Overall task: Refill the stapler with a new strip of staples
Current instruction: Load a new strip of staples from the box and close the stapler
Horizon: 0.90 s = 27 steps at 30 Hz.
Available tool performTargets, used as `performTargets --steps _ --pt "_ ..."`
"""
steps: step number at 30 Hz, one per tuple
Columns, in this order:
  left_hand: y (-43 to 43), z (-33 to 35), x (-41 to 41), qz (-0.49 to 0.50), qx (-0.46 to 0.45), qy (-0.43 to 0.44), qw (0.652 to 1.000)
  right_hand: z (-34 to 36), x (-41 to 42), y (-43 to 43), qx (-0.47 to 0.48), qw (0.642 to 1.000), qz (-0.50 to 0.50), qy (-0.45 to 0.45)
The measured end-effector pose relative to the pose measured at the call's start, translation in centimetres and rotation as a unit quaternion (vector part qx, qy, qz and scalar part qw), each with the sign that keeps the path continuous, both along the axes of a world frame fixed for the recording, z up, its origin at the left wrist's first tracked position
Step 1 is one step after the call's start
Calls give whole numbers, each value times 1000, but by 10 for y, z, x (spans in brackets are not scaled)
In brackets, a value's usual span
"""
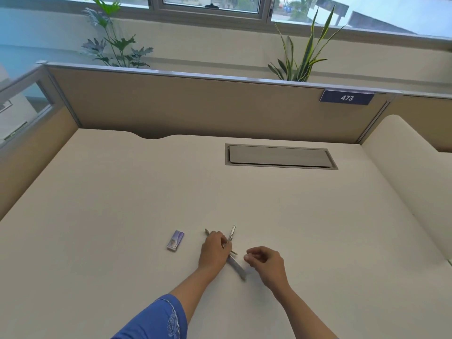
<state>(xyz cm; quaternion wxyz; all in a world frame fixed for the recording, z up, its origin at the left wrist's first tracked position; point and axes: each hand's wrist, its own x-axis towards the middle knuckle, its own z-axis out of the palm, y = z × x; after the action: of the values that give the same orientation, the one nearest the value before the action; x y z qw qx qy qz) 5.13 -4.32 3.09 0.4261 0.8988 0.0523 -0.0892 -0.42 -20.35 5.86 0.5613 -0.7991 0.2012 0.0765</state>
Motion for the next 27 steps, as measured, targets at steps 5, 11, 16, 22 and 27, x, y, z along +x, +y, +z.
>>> performTargets --steps 5,11,16,22,27 --pt "11 3 -2 50 -59 -23 997 18 8 -4 86 994 -54 -24" --pt "19 30 -4 63 -234 9 970 54 22 1 142 986 -58 -64" --pt "19 62 -11 27 -326 60 943 77 29 9 175 981 -15 -81" --pt "17 93 -17 5 -395 115 911 94 36 9 148 981 47 -115" --pt "16 109 -21 -12 -394 122 911 108 39 6 101 982 85 -135"
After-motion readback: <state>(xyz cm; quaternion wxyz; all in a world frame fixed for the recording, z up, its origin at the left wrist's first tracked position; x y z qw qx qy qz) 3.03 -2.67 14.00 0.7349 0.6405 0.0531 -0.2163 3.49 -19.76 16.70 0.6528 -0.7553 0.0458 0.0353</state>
